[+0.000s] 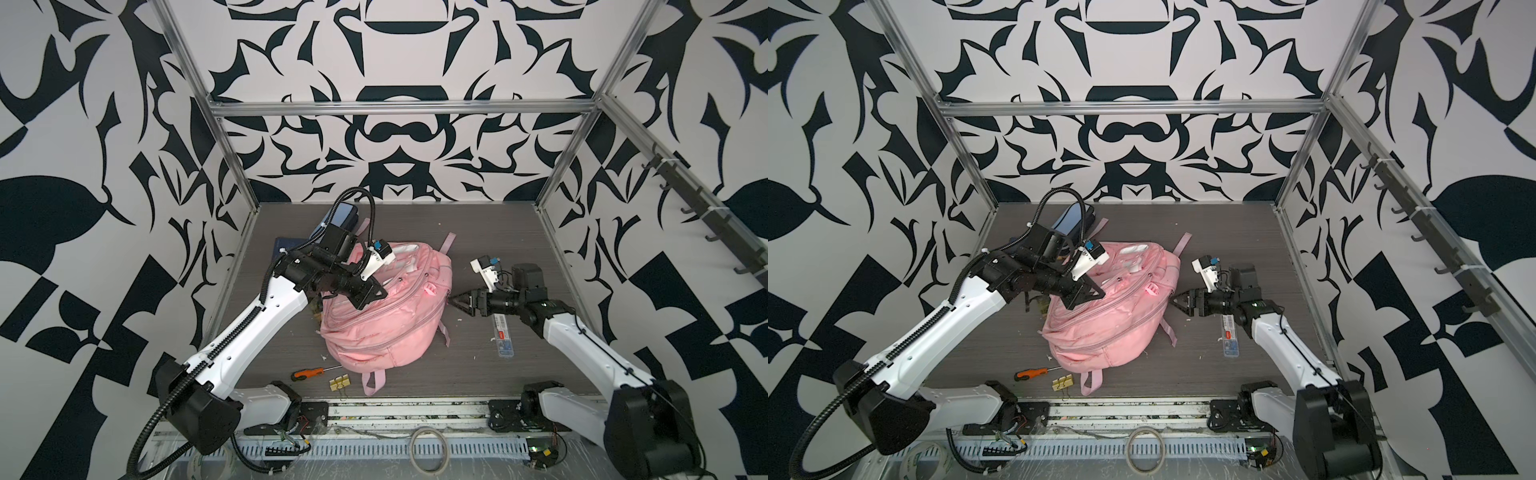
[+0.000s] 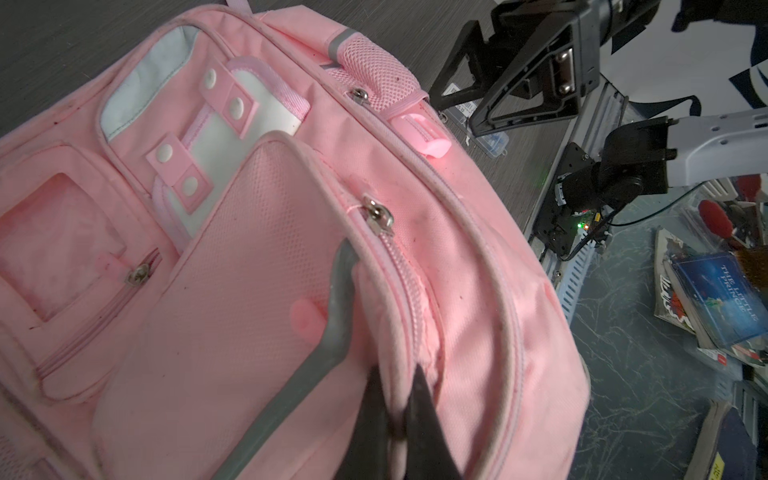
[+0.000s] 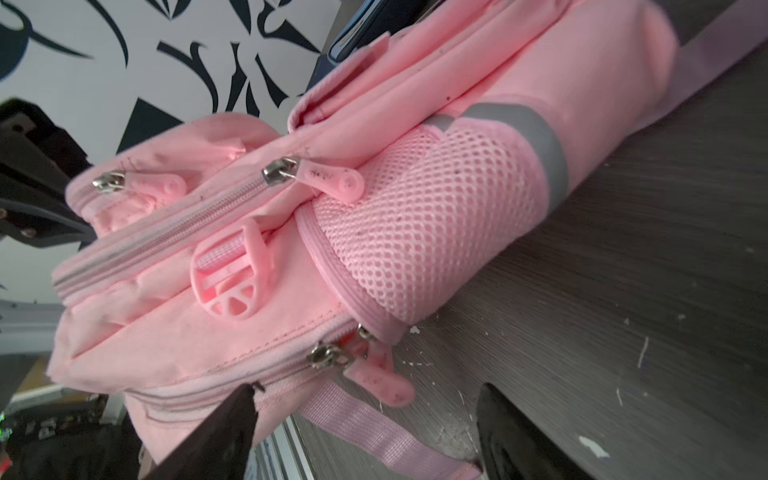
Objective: Pack the student bag
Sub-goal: 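Pinch the side zipper pull with the right gripper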
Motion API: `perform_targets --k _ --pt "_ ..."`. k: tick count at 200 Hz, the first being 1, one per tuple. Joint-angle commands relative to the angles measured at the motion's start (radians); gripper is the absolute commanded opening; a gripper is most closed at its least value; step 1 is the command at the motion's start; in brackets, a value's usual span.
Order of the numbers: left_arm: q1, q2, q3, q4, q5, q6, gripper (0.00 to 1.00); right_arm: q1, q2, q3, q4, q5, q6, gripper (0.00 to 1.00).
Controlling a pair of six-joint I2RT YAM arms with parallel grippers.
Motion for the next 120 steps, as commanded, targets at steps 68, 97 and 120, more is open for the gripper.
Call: perform_targets --k 68,97,120 --pt "0.006 -0.024 0.035 0.005 0.123 0.009 0.0 0.008 0.097 0.166 -0.247 -0.129 -0.306 0.7" --pt "0.008 -0.031 0.031 0.008 0.131 0.009 0.0 0.01 0.082 0.138 -0.242 -0.113 -0.308 0.81" --pt "0.012 -0.034 0.029 0.019 0.145 0.002 0.0 0.016 0.087 0.12 -0.221 -0.126 -0.282 0.81"
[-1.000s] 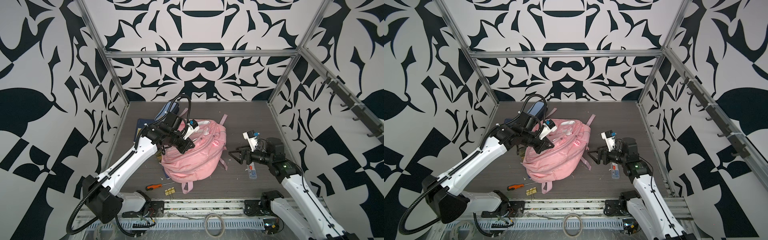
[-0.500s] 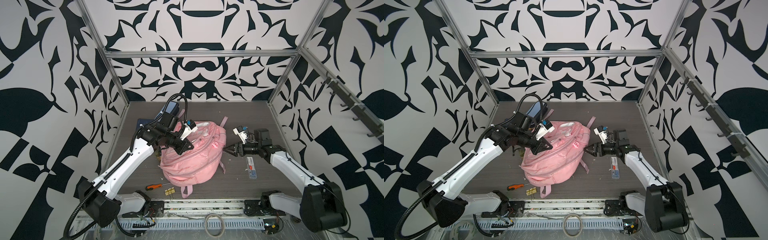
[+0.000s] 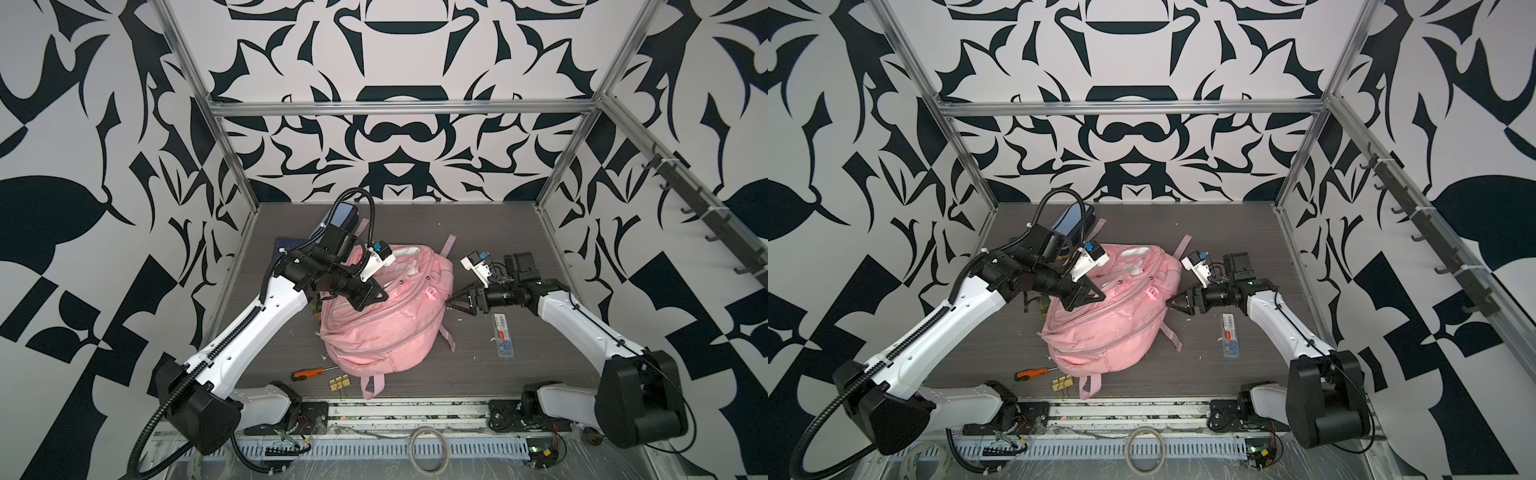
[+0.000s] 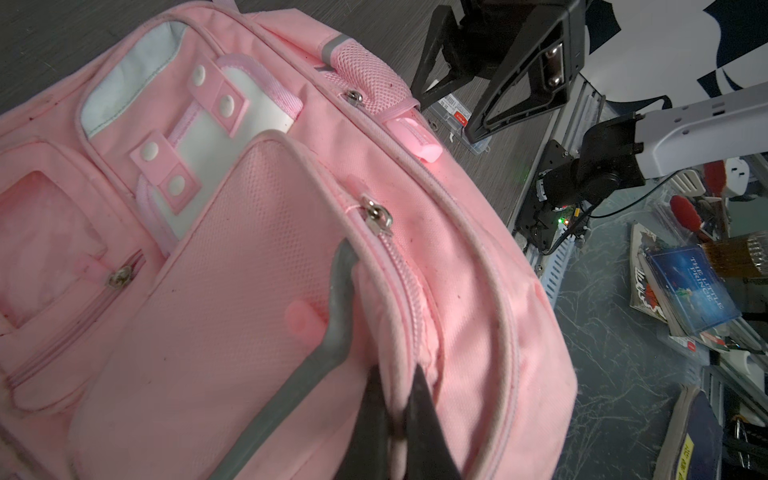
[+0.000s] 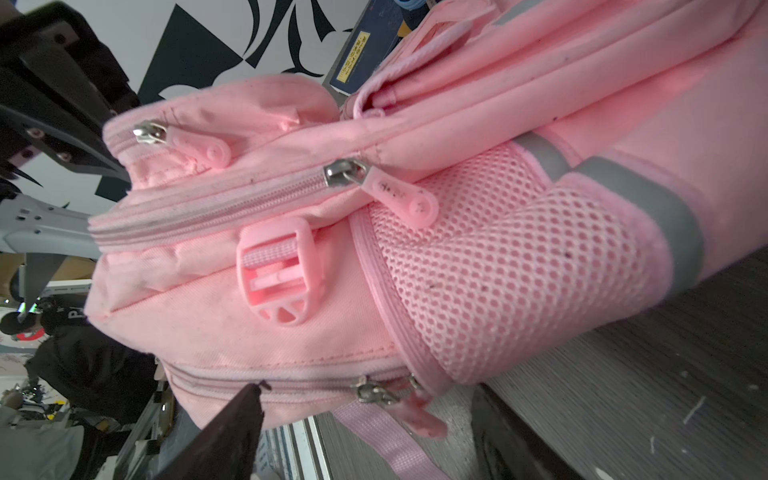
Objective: Pack the student bag
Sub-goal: 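Pinch the side zipper pull with the right gripper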
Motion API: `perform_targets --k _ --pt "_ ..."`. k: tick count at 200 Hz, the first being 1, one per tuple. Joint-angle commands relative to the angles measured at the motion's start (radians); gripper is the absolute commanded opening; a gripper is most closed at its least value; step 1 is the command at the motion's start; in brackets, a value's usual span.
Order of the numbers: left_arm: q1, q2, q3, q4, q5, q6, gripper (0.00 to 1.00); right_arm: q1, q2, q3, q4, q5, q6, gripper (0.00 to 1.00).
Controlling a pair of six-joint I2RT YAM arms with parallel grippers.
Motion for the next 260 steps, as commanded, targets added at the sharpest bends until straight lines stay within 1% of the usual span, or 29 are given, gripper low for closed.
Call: perform_targets --k 1,33,42,47,68,79,102,117,126,148,168,204,231,260 --pt "0.007 -0.034 0.029 0.04 0.099 0.001 0.0 0.012 -0.018 -0.012 0.006 -0.024 -0.001 0.81" --pt "0.025 -0.049 0.016 0.065 0.128 -0.02 0.0 0.032 -0.012 -0.025 0.004 -0.02 -0.001 0.78" --pt "0.03 -0.053 0.014 0.065 0.136 -0.026 0.0 0.034 -0.013 -0.028 0.002 -0.021 -0.001 0.76" --pt "0.034 -0.055 0.013 0.093 0.138 -0.029 0.0 0.035 -0.015 -0.028 0.002 -0.023 -0.001 0.73" --pt "0.038 -0.062 0.003 0.105 0.145 -0.037 0.0 0.035 -0.021 -0.028 -0.006 -0.021 -0.003 0.63" --pt "0.038 -0.067 -0.006 0.111 0.148 -0.042 0.0 0.036 -0.023 -0.026 -0.012 -0.015 -0.008 0.56" --pt "0.038 -0.074 -0.015 0.117 0.151 -0.048 0.0 0.035 -0.027 -0.018 -0.029 0.002 -0.021 0.38" --pt "0.038 -0.079 -0.018 0.119 0.152 -0.051 0.0 0.035 -0.036 -0.015 -0.035 0.022 -0.03 0.29" --pt "0.038 -0.08 -0.019 0.119 0.153 -0.051 0.0 0.035 -0.04 -0.015 -0.031 0.03 -0.031 0.27" --pt "0.038 -0.08 -0.024 0.116 0.158 -0.051 0.0 0.035 -0.039 -0.007 -0.02 0.034 -0.027 0.25" --pt "0.038 -0.079 -0.024 0.113 0.161 -0.051 0.0 0.035 -0.047 0.002 -0.018 0.048 -0.025 0.14" --pt "0.038 -0.077 -0.024 0.117 0.157 -0.054 0.0 0.036 -0.08 -0.001 -0.035 0.084 -0.034 0.0" --pt "0.038 -0.069 -0.028 0.129 0.123 -0.07 0.0 0.042 -0.113 0.019 -0.109 0.155 -0.082 0.0" --pt "0.038 -0.065 -0.051 0.178 0.085 -0.116 0.0 0.087 -0.152 0.076 -0.262 0.298 -0.187 0.0"
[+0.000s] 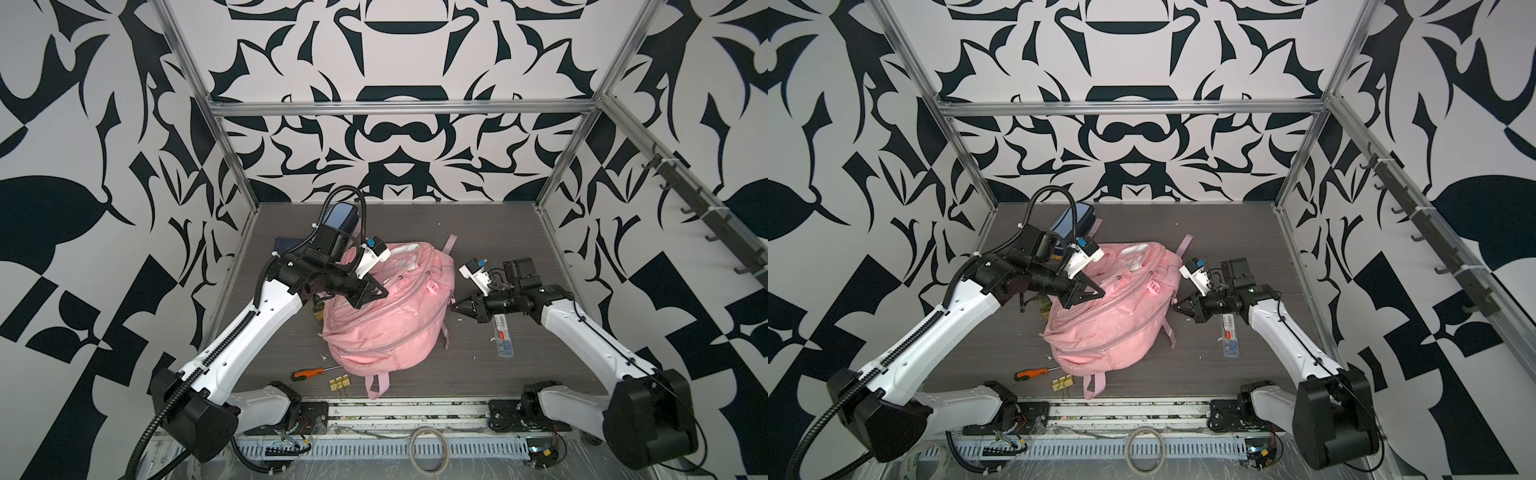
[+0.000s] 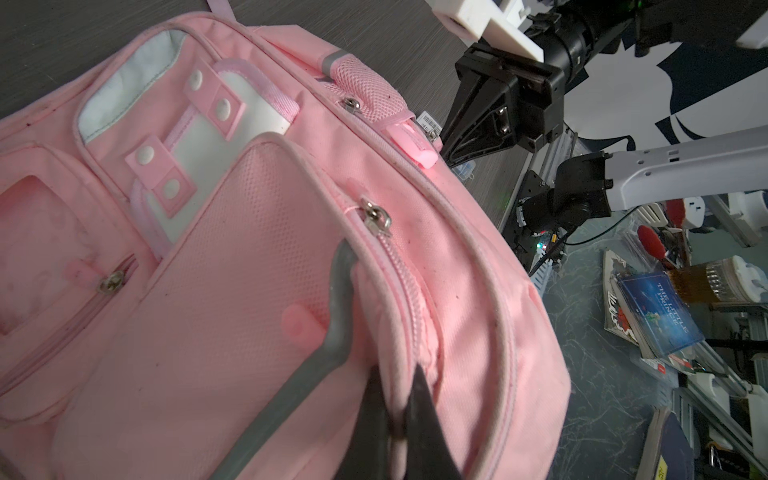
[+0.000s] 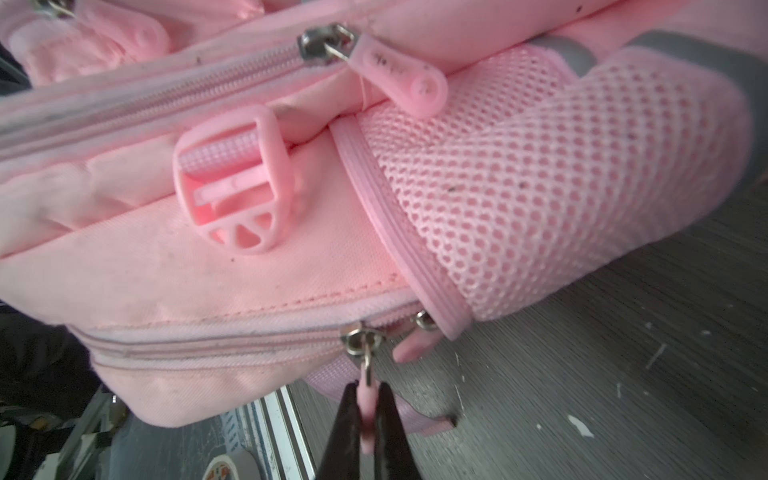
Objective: Pack the student bag
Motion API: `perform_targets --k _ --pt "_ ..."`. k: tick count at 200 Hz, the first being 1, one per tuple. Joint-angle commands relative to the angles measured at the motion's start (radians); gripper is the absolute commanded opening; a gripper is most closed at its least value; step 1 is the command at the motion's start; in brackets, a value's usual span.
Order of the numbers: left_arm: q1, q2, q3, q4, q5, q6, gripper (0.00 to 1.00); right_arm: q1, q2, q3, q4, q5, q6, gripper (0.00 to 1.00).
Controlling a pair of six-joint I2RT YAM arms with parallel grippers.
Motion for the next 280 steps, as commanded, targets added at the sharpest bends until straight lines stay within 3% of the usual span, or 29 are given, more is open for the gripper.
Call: perform_targets --k 1,58,128,178,222,253,266,280 --pt "0.005 -0.03 -0.015 0.111 0.024 -0.05 0.0 0.033 -0.05 0.084 -0.148 0.129 -0.114 0.0" --pt "0.005 -0.018 -0.063 0.274 0.003 -0.174 0.0 0.248 -0.036 0.218 -0.334 0.368 -0.215 0.0" --pt "-0.037 0.101 -0.005 0.432 -0.078 -0.416 0.0 0.586 -0.006 0.344 -0.362 0.53 -0.134 0.0" --pt "-0.077 0.219 0.023 0.623 -0.043 -0.599 0.0 0.797 0.051 0.366 -0.189 0.585 0.008 0.0" --pt "-0.113 0.315 0.071 0.776 -0.01 -0.72 0.0 0.881 0.06 0.243 0.051 0.647 0.156 0.0" --pt "-0.111 0.332 0.064 0.802 -0.007 -0.756 0.0 0.885 -0.029 0.117 0.235 0.754 0.287 0.0" --pt "-0.111 0.327 0.052 0.783 -0.011 -0.74 0.0 0.885 -0.076 0.074 0.278 0.803 0.343 0.04" --pt "-0.111 0.323 0.029 0.763 -0.017 -0.717 0.0 0.881 -0.146 0.03 0.29 0.872 0.418 0.22"
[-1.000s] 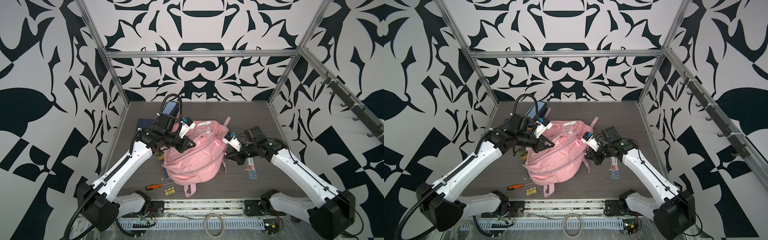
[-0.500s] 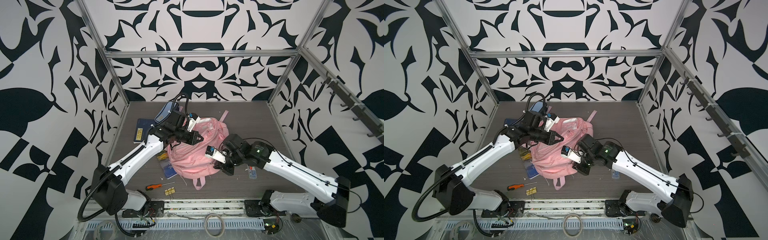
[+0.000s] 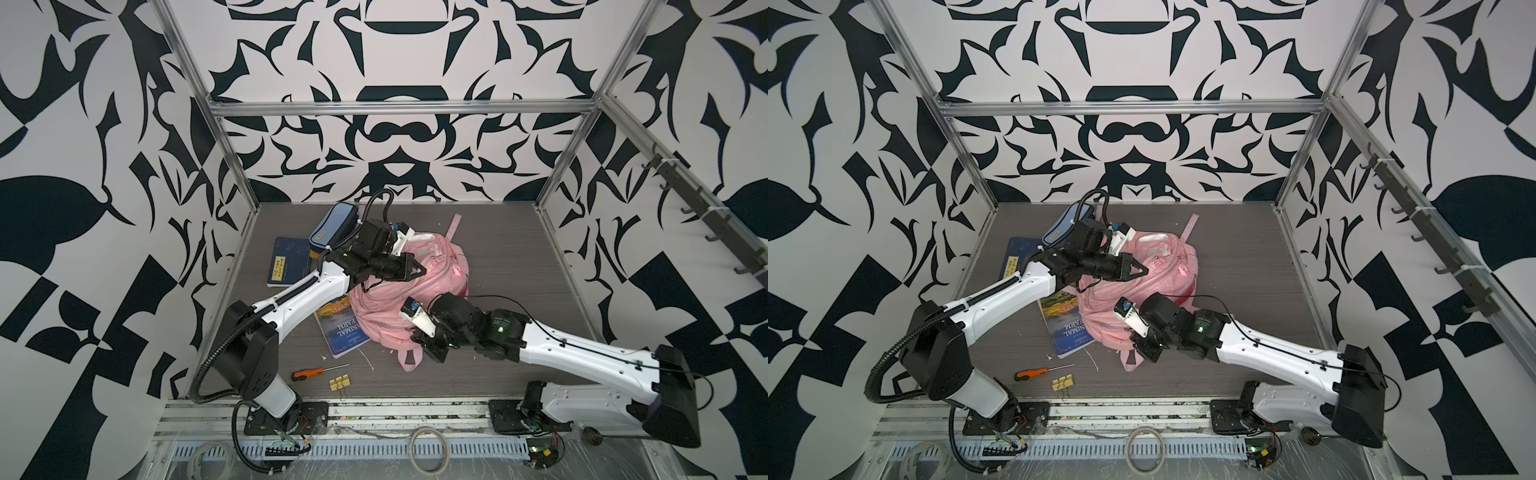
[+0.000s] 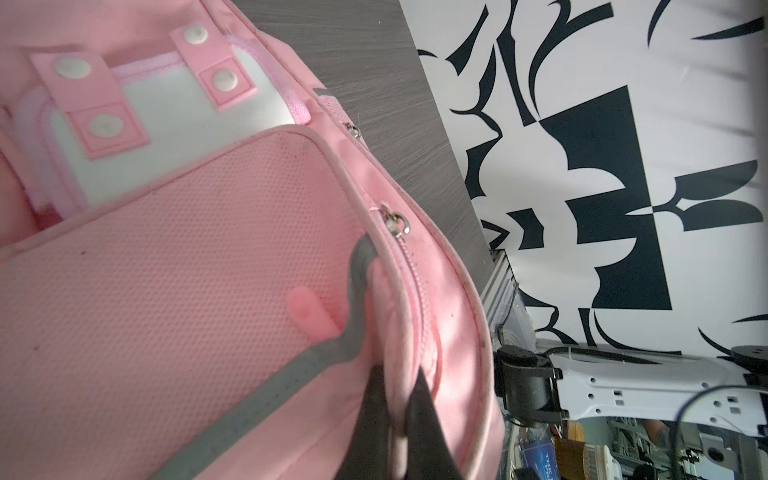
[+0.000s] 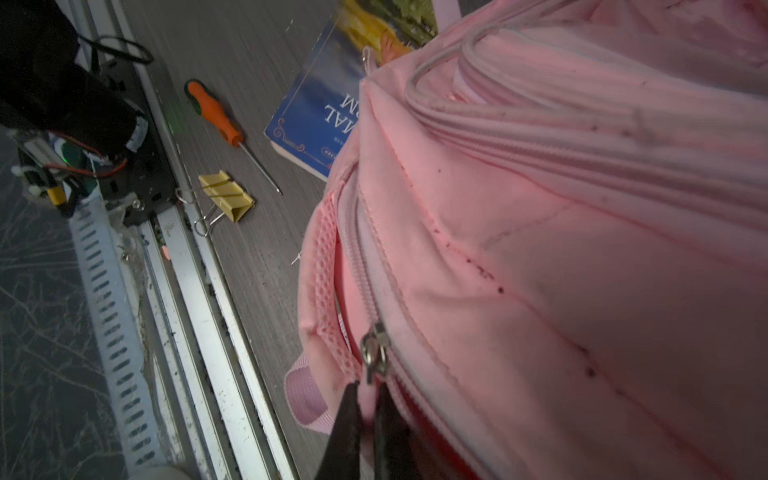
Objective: Pack the student bag
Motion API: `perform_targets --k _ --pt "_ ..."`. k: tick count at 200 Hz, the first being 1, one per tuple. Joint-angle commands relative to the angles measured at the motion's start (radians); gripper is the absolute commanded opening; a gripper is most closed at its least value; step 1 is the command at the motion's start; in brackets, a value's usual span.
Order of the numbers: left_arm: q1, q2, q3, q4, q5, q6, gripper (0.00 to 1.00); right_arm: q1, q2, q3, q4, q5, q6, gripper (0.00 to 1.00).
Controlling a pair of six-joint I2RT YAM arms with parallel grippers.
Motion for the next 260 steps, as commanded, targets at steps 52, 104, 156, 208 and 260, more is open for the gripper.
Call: perform_targets --k 52,104,156,208,260 --pt "0.002 -0.029 -0.046 0.171 0.019 0.006 0.0 -0.175 -0.382 -0.138 0.054 0.142 0.454 0.72" --pt "0.003 -0.019 -0.057 0.184 0.054 0.024 0.0 -0.381 -0.456 -0.218 0.072 0.024 0.627 0.72" --pt "0.003 -0.016 -0.089 0.239 0.064 -0.007 0.0 -0.383 -0.271 -0.278 0.345 -0.075 0.616 0.59" --pt "0.001 -0.033 -0.077 0.172 0.004 0.001 0.05 -0.383 -0.192 -0.283 0.523 -0.058 0.616 0.0" --pt "-0.01 -0.26 -0.119 -0.209 -0.297 0.12 0.74 -0.383 -0.151 -0.221 0.564 -0.014 0.589 0.0"
